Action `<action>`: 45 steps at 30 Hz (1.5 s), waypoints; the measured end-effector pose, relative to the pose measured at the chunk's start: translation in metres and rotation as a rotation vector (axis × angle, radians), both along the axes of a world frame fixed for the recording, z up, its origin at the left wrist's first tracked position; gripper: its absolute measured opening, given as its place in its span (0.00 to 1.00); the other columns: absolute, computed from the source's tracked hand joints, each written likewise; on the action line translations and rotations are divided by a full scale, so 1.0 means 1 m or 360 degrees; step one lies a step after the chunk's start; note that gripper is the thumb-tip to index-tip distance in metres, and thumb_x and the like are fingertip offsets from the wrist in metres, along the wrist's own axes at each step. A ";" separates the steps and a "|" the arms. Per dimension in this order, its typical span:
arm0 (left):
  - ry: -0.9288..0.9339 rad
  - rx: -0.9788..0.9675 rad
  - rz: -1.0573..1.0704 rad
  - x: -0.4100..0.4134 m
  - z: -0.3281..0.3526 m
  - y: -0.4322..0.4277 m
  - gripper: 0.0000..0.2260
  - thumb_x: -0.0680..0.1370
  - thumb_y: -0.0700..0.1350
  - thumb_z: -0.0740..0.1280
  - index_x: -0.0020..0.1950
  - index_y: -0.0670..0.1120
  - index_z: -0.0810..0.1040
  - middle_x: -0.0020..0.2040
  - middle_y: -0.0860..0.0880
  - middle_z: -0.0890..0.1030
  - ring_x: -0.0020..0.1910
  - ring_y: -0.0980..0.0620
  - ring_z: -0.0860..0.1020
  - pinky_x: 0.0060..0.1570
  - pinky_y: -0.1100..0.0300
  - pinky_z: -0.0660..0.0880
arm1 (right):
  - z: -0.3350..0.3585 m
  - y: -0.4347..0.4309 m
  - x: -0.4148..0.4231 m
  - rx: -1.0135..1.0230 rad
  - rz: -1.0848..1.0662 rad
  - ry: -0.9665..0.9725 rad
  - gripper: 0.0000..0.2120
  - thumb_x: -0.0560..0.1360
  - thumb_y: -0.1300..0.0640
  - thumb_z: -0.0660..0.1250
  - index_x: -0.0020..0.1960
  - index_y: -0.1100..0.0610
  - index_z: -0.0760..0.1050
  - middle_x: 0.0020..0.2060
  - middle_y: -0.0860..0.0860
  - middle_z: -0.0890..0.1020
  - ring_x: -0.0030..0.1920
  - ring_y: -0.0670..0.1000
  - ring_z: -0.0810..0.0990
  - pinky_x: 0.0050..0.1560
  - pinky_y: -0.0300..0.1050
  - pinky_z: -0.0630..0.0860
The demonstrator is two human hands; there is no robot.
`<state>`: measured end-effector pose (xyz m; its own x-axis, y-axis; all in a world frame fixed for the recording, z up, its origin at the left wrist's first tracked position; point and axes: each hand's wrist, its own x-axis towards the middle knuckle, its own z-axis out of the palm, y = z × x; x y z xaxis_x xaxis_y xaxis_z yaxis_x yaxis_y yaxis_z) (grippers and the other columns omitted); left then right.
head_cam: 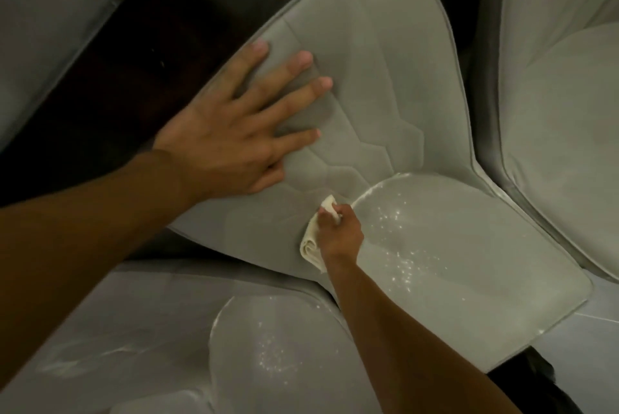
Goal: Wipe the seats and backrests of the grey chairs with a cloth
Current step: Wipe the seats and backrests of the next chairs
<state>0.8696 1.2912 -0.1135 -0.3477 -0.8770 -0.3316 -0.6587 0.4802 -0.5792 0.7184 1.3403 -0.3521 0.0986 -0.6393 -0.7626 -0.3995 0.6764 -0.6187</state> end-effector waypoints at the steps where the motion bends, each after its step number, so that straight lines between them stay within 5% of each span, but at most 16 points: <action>1: -0.0017 0.0004 -0.0006 -0.001 0.000 -0.001 0.28 0.80 0.61 0.55 0.80 0.55 0.64 0.83 0.40 0.42 0.81 0.33 0.40 0.76 0.32 0.39 | -0.004 0.000 0.000 0.0078 0.0025 0.0062 0.11 0.78 0.50 0.68 0.57 0.54 0.78 0.50 0.53 0.83 0.51 0.54 0.80 0.50 0.39 0.70; 4: -0.0003 0.0003 -0.0021 -0.002 -0.001 -0.001 0.27 0.80 0.60 0.58 0.79 0.54 0.66 0.83 0.39 0.43 0.81 0.33 0.42 0.77 0.32 0.42 | 0.001 0.000 0.003 0.0098 -0.0009 0.0089 0.11 0.79 0.54 0.67 0.59 0.55 0.79 0.53 0.55 0.83 0.55 0.56 0.80 0.57 0.43 0.72; 8: 0.0006 0.0014 -0.0047 0.000 -0.002 -0.002 0.28 0.80 0.60 0.58 0.80 0.54 0.64 0.83 0.38 0.44 0.81 0.33 0.42 0.76 0.32 0.41 | 0.029 0.016 0.000 -0.0627 -0.0056 -0.0166 0.09 0.77 0.62 0.69 0.57 0.58 0.79 0.50 0.50 0.79 0.50 0.41 0.77 0.56 0.29 0.69; 10: 0.0042 0.0003 -0.0060 0.001 -0.002 -0.003 0.29 0.80 0.60 0.59 0.80 0.53 0.64 0.83 0.39 0.45 0.81 0.33 0.43 0.77 0.32 0.40 | 0.031 0.023 -0.003 -0.0739 -0.0025 -0.0209 0.09 0.77 0.64 0.69 0.56 0.58 0.79 0.50 0.49 0.77 0.49 0.39 0.75 0.55 0.26 0.69; 16: 0.0091 -0.0057 -0.0084 0.002 -0.006 -0.001 0.28 0.80 0.58 0.61 0.79 0.52 0.67 0.83 0.39 0.49 0.81 0.33 0.46 0.77 0.32 0.42 | -0.004 0.008 0.000 -0.0555 0.0101 -0.0047 0.08 0.77 0.63 0.69 0.55 0.59 0.80 0.52 0.56 0.79 0.52 0.53 0.78 0.53 0.29 0.64; 21: 0.0119 -0.0066 -0.0089 0.002 -0.006 0.000 0.29 0.79 0.58 0.62 0.79 0.52 0.67 0.83 0.39 0.48 0.81 0.33 0.45 0.77 0.32 0.41 | -0.001 0.006 0.001 -0.0320 -0.0091 -0.0045 0.09 0.77 0.59 0.69 0.57 0.58 0.80 0.53 0.55 0.81 0.55 0.54 0.79 0.55 0.30 0.65; 30: 0.0162 -0.0098 -0.0100 0.005 -0.010 0.001 0.28 0.78 0.58 0.63 0.78 0.51 0.69 0.83 0.38 0.51 0.81 0.33 0.47 0.76 0.32 0.44 | 0.013 0.006 0.004 -0.0544 -0.0355 -0.0270 0.07 0.75 0.56 0.73 0.51 0.57 0.80 0.48 0.51 0.78 0.48 0.43 0.77 0.53 0.27 0.70; 36: 0.0146 -0.0099 -0.0097 0.004 -0.011 0.001 0.28 0.78 0.58 0.64 0.78 0.51 0.69 0.83 0.38 0.51 0.81 0.32 0.47 0.76 0.30 0.47 | -0.030 -0.015 0.012 0.0049 -0.0461 0.0044 0.08 0.78 0.55 0.70 0.53 0.59 0.81 0.49 0.54 0.83 0.53 0.55 0.80 0.55 0.37 0.70; 39: 0.0162 -0.0102 -0.0102 0.006 -0.012 0.002 0.29 0.78 0.58 0.65 0.78 0.51 0.68 0.83 0.38 0.51 0.81 0.32 0.47 0.76 0.31 0.45 | -0.005 -0.013 0.011 -0.0182 -0.0466 -0.0107 0.06 0.77 0.54 0.71 0.50 0.57 0.81 0.46 0.52 0.83 0.49 0.51 0.80 0.58 0.44 0.75; 45: 0.0206 -0.0128 -0.0101 0.006 -0.013 0.002 0.29 0.78 0.57 0.65 0.78 0.50 0.69 0.83 0.38 0.51 0.81 0.33 0.48 0.76 0.31 0.46 | 0.027 0.008 0.009 -0.0437 -0.0363 -0.0400 0.04 0.77 0.52 0.71 0.47 0.52 0.78 0.41 0.48 0.81 0.43 0.45 0.79 0.47 0.36 0.75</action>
<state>0.8758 1.2929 -0.1266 -0.4386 -0.8739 -0.2098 -0.7002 0.4786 -0.5297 0.7272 1.3483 -0.3247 0.0924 -0.8419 -0.5317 -0.0727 0.5268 -0.8468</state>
